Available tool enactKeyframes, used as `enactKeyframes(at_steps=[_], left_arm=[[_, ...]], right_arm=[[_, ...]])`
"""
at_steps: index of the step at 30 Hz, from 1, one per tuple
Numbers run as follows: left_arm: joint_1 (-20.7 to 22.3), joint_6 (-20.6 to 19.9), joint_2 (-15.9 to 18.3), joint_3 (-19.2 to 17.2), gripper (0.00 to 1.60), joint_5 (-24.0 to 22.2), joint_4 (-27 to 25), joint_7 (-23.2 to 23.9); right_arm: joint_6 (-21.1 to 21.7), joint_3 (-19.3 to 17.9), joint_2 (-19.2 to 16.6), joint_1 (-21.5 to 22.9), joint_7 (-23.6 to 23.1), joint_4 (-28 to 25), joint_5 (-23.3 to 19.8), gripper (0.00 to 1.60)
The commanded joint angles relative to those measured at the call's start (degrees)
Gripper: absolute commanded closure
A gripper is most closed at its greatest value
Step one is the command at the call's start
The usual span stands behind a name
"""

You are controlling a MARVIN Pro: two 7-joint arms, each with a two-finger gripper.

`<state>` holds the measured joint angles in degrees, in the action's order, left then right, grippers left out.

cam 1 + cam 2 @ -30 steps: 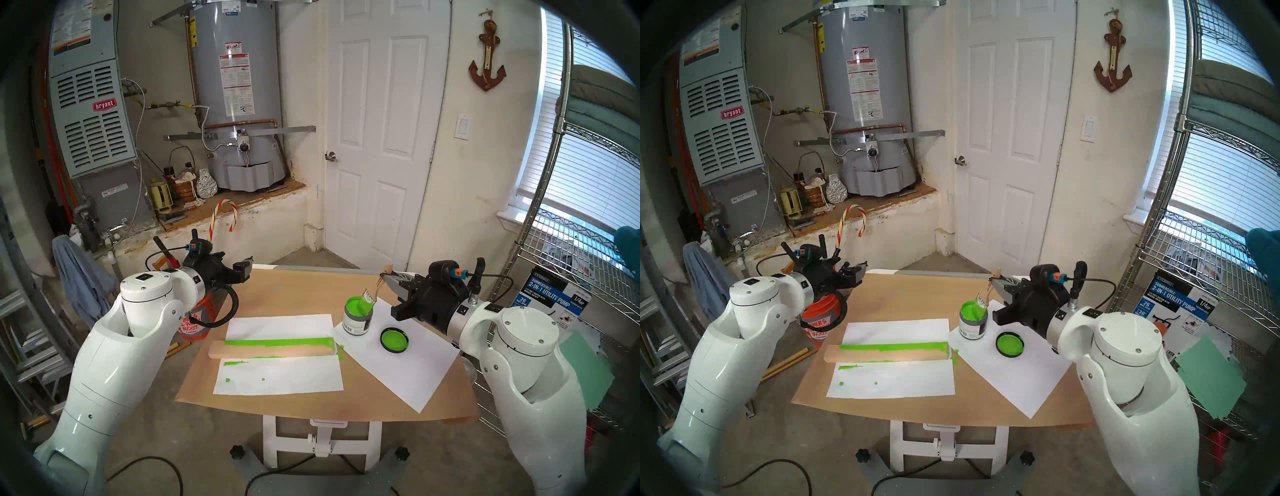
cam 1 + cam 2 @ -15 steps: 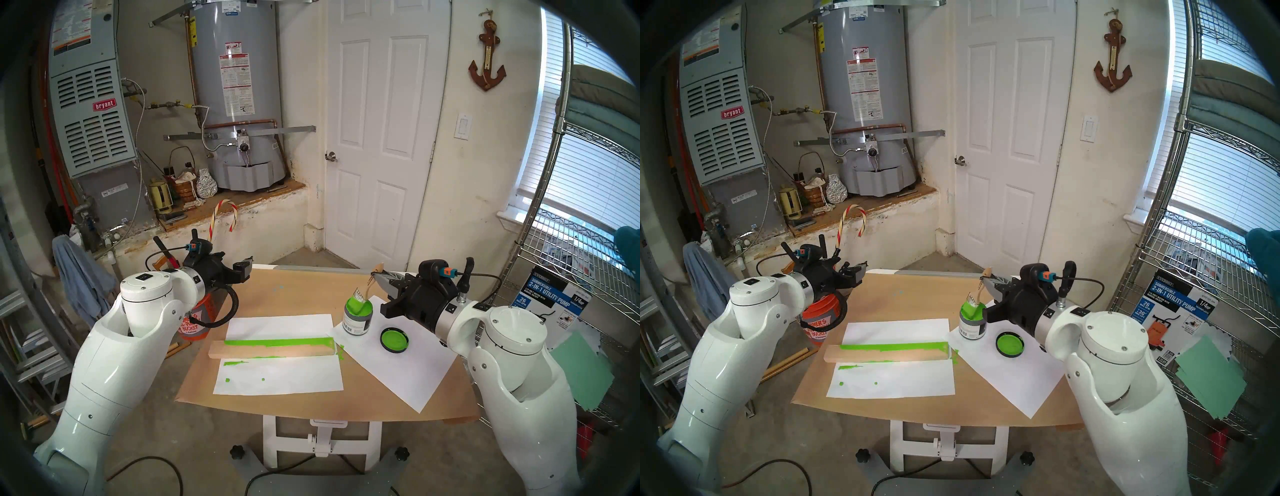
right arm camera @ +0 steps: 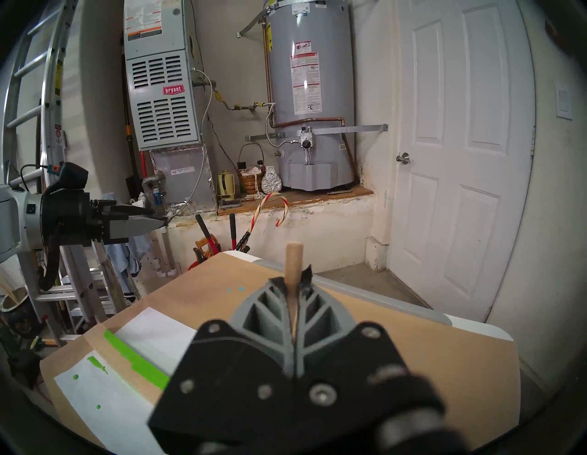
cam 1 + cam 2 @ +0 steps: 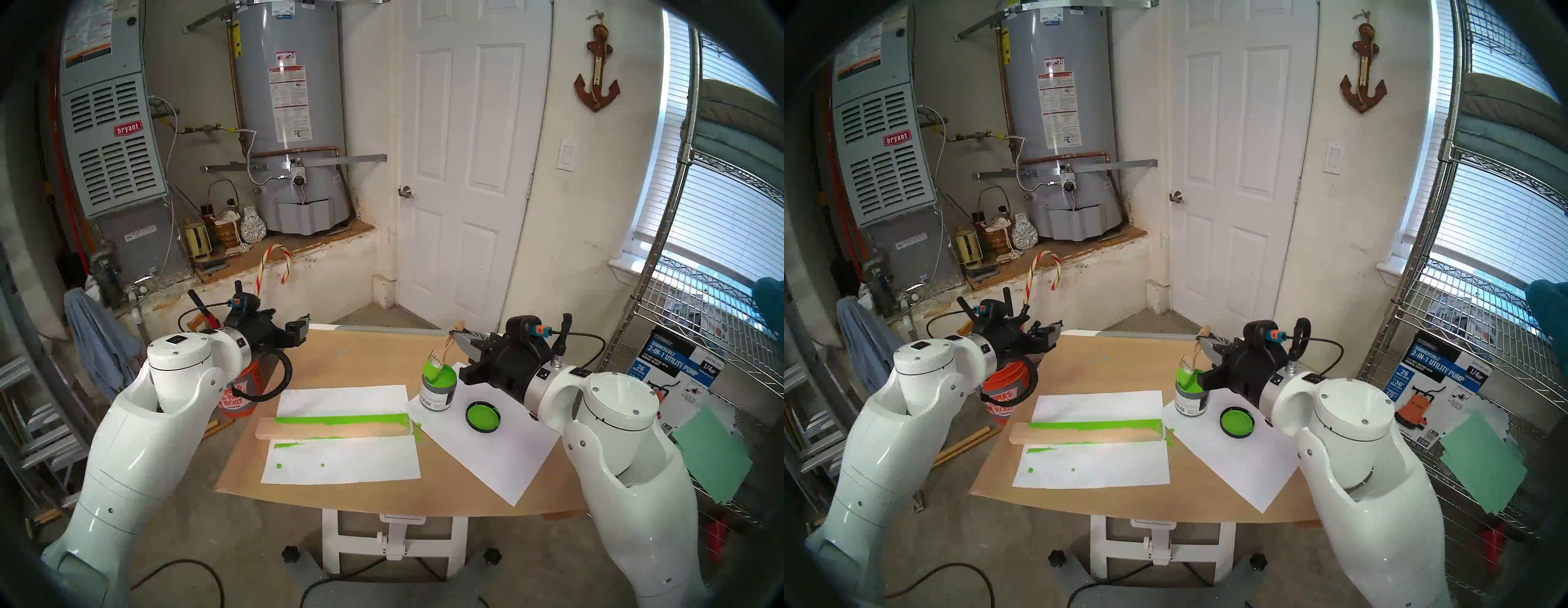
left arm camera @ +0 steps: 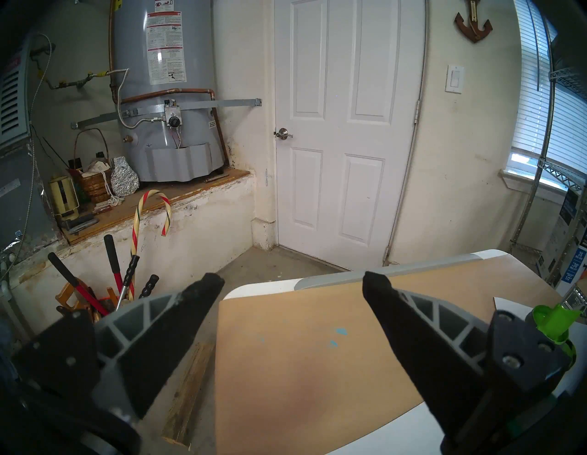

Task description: Pick up brush, dip the brush into paint, and paint the wood

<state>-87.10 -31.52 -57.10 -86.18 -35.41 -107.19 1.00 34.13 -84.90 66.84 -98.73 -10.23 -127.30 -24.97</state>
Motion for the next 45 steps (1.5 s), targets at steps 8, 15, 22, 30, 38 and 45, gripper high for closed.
enactKeyframes(at_steps=[8, 15, 22, 30, 38, 45], left_arm=[[0.53, 0.12, 0.1, -0.51, 0.0, -0.09, -0.95, -0.04], [0.53, 0.11, 0.1, -0.51, 0.0, -0.09, -0.96, -0.04], [0.55, 0.13, 0.1, -0.5, 0.0, -0.08, -0.93, -0.03], [0.57, 0.16, 0.11, -0.47, 0.0, -0.07, -0.88, -0.01], [0.59, 0.18, 0.11, -0.45, 0.0, -0.06, -0.85, 0.0], [0.59, 0.18, 0.11, -0.45, 0.0, -0.06, -0.85, 0.0]], right_arm=[[0.24, -3.12, 2.55, -1.58, -0.68, -3.07, -4.61, 1.6], [-0.54, -3.53, 3.83, -2.93, -0.43, -3.33, -5.48, 1.6], [-0.19, -5.34, 7.32, -4.26, -0.4, -4.88, -9.45, 1.6], [-0.06, -2.43, 12.65, -6.43, 0.36, -7.22, -14.68, 1.6], [-1.15, 6.33, 17.78, -8.35, 4.51, -5.64, -16.66, 1.6], [-3.45, 12.66, 16.28, -7.27, 10.13, -2.42, -18.42, 1.6]])
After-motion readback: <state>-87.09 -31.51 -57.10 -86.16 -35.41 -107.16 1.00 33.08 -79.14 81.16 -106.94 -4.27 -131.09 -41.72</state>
